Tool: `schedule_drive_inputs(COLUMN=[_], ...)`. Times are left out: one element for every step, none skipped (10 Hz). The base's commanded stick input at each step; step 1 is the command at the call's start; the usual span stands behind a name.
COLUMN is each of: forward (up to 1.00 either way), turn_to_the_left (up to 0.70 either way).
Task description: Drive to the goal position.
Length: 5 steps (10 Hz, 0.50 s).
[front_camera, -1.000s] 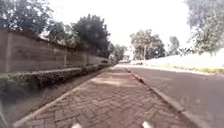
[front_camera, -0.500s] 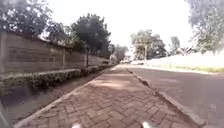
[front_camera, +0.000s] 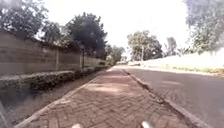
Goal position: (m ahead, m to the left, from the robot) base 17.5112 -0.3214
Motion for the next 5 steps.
schedule_drive_inputs(forward=[0.7, 0.7, 0.7, 0.7, 0.7], turn_to_the_left=[0.0, 0.0, -0.05, -0.3, -0.3])
